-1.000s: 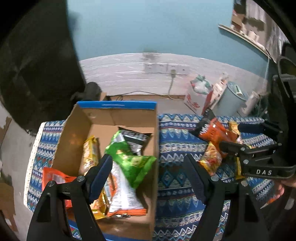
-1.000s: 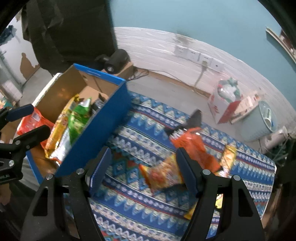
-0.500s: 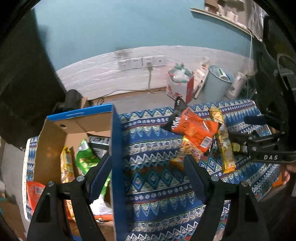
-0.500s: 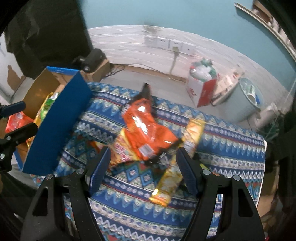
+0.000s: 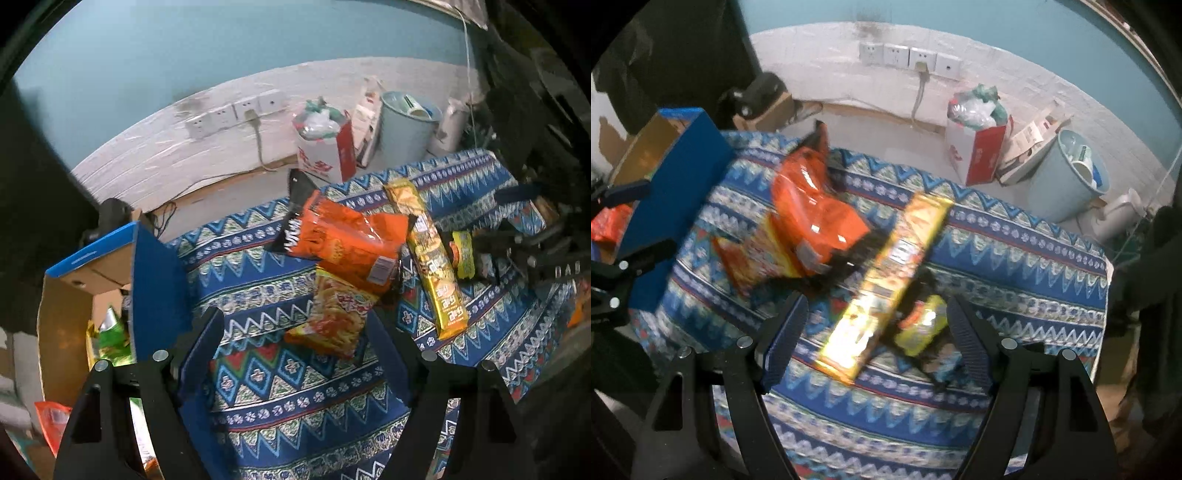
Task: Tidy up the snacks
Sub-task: 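Move both open tools from the box back over the snack pile, then grasp the black bag with yellow label using the right tool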
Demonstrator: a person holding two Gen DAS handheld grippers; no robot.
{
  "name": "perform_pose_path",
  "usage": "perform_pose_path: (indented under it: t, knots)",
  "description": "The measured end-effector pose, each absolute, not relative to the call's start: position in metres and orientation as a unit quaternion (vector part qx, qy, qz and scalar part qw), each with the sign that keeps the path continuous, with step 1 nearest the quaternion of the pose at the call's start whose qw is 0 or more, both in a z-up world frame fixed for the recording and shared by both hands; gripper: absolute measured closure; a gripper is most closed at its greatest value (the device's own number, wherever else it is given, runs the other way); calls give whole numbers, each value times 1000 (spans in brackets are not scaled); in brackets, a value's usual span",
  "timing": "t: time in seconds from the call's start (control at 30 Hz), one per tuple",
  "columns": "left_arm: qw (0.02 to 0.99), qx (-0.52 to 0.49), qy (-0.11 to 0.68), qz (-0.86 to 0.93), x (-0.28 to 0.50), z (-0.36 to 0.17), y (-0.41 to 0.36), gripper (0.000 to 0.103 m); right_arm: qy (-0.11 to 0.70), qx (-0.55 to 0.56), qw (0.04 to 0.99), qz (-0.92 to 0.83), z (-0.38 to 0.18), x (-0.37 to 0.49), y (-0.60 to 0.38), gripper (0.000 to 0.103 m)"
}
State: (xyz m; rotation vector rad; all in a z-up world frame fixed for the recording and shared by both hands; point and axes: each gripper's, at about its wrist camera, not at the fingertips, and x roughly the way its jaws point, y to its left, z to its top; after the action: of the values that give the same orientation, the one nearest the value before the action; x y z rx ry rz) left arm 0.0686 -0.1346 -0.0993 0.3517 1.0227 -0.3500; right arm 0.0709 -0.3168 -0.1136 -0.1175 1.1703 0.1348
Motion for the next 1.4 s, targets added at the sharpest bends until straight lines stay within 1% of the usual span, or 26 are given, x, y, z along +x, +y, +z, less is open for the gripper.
perform_pose_path:
  t: [0.4,0.57,0.7,0.87,1.1,1.4]
  knots:
    - [814,197,513,-190,79,-138,-173,22,598,-61,794,91,-177,95,-361,25]
    - [800,202,529,-197,84,-154,-180,22,598,-56,792,109,-191,99,-366,25]
    - [791,210,538,-201,85,-165,-185,22,614,-61,778,118,-205,96,-370,25]
    - [780,221,553,-193,88,-179,-190,21,631,-62,763,127,-213,87,-372,25]
    - [772,239,562,-175,90,-195,-195,20,642,-94,751,122,-228,74,-368,25]
    - [770,258,553,-186,82,-201,-204,21,640,-127,751,99,-238,62,-350,25]
